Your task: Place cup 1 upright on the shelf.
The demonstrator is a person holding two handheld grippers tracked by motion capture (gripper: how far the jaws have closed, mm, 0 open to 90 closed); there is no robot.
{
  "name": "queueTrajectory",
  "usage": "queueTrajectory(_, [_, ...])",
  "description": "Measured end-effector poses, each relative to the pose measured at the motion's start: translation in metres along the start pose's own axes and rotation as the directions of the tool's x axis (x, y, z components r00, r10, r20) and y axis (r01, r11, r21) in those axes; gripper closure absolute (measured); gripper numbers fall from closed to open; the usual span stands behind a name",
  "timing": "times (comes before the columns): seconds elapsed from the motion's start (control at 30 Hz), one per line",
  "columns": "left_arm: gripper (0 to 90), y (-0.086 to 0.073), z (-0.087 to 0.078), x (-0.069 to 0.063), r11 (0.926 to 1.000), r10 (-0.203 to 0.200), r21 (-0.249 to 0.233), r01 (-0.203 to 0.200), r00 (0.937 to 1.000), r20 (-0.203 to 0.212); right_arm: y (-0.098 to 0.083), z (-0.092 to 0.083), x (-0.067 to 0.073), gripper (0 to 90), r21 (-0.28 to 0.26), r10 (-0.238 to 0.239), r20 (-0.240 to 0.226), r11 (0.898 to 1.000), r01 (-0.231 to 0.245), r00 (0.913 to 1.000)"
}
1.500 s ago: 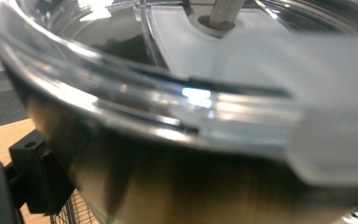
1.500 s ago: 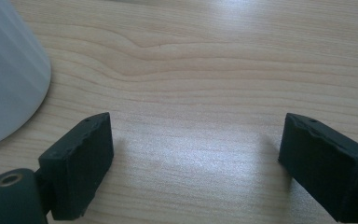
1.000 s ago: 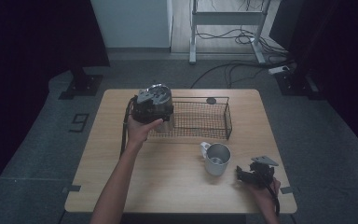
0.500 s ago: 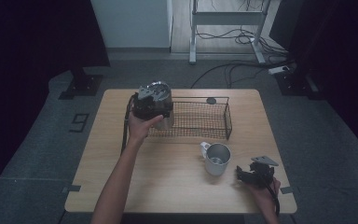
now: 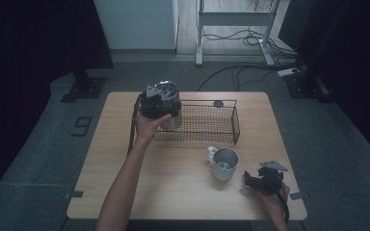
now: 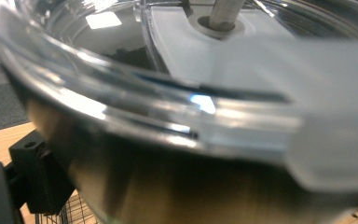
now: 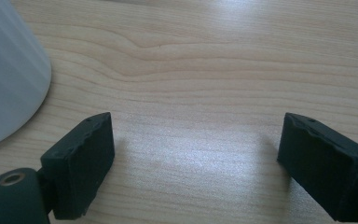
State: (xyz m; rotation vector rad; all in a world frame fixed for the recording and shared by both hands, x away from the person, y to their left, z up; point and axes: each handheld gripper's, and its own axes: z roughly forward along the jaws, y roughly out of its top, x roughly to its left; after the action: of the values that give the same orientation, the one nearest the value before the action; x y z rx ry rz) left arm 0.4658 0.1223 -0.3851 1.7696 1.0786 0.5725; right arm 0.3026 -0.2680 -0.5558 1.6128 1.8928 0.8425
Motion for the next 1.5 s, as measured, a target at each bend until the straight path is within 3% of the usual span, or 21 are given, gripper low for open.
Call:
queueTrajectory(0.53, [3.7,0.007,0.022,-0.009,0.9997,0.010,0.021,-0.009,0.9998,-0.018,0.000,0.000,0.000,10.8,-0.001,-0.002,-0.002,1.000,0.002,1.0000])
queueTrajectory(1.13, [3.7,0.000,0.039,-0.008,0.9986,0.010,0.053,-0.008,0.9994,-0.032,0.000,0.000,0.000,11.1,-0.002,-0.003,-0.002,1.000,0.003,1.0000])
queueTrajectory(1.5, [3.7,-0.007,0.048,-0.004,0.9979,-0.027,0.059,0.029,0.9992,-0.028,0.000,0.000,0.000,11.3,-0.003,-0.003,-0.003,1.000,0.003,1.0000])
